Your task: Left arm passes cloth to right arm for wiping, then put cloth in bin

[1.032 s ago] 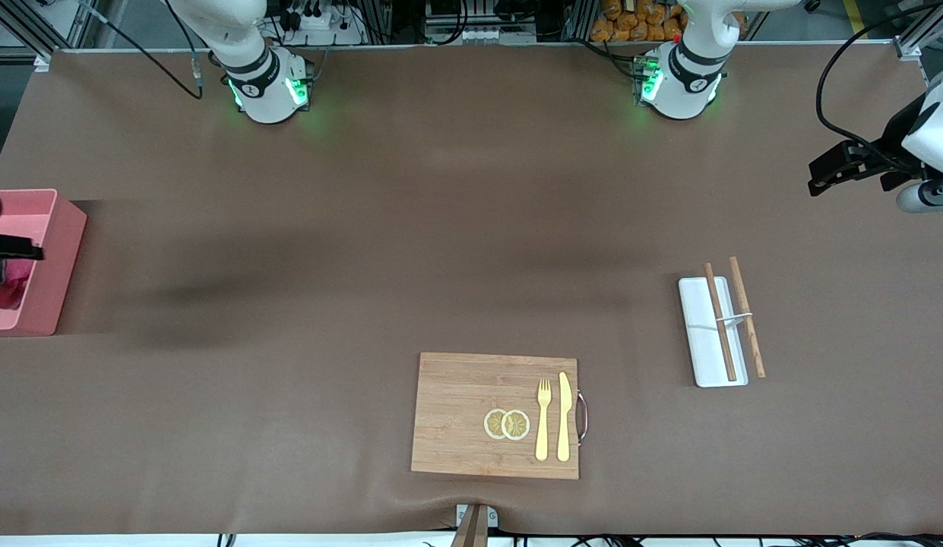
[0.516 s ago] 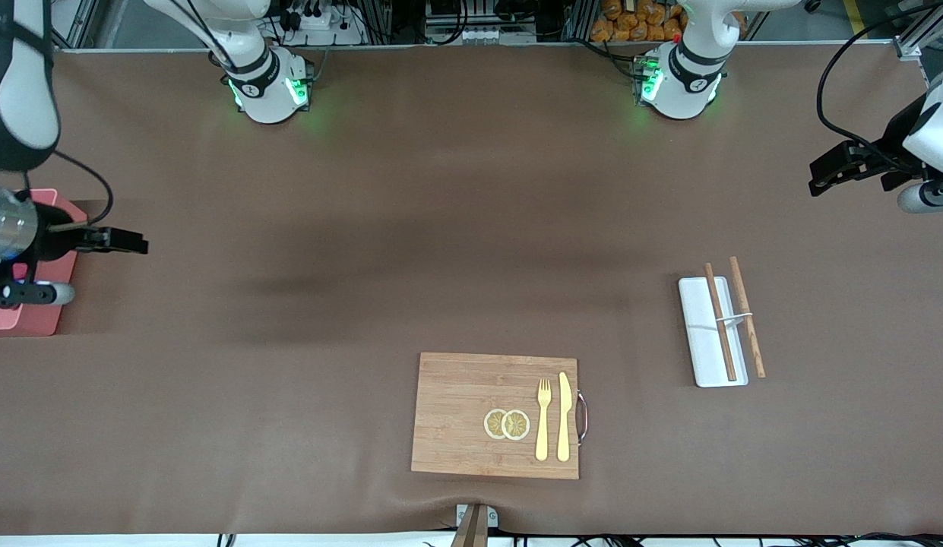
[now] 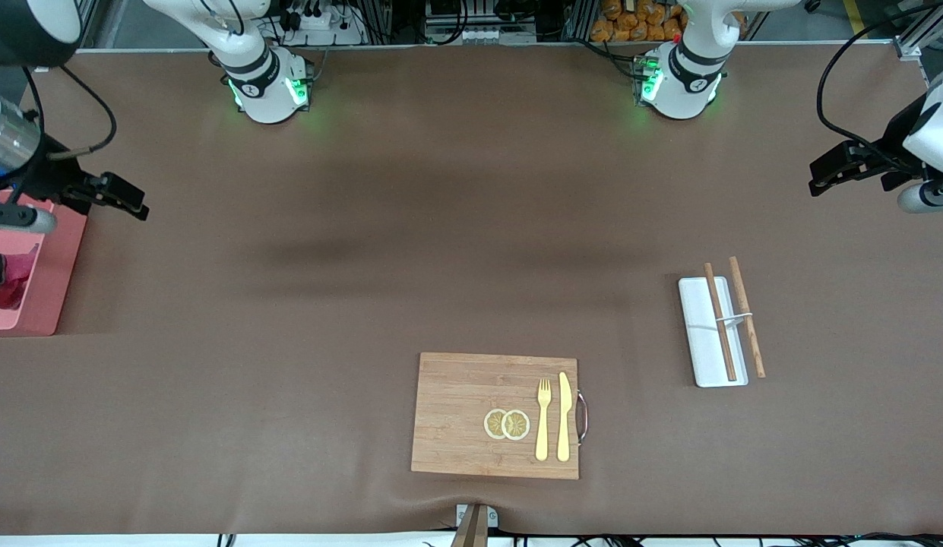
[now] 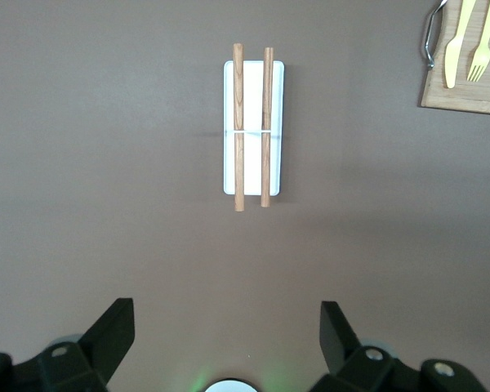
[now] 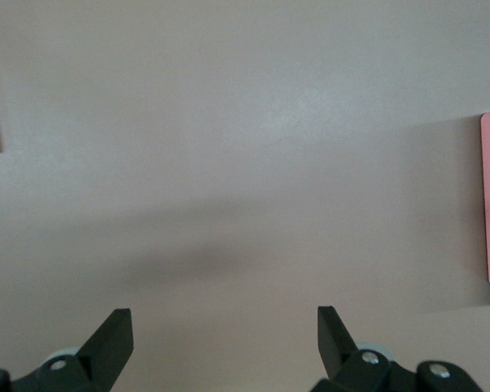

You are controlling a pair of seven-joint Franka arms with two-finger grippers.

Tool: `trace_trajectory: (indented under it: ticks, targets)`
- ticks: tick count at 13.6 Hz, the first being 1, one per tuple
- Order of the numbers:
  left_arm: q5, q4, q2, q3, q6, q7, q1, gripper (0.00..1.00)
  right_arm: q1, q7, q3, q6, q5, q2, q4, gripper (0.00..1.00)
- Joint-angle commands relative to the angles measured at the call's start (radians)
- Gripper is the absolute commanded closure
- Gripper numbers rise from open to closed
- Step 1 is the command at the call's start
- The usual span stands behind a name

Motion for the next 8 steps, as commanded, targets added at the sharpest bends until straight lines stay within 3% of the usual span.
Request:
trace_trajectory:
  ticks: [1,8]
  targets:
    - [0.006,-0.006,-0.015,-0.002,-0.008,0.019,0.005,0.00,0.005,0.016,-0.006,0.023,0.020,-0.012,0.029,0.00]
    - [0.006,-0.006,-0.017,-0.002,-0.008,0.019,0.005,0.00,0.029,0.086,-0.003,0.009,0.031,0.165,0.294,0.00]
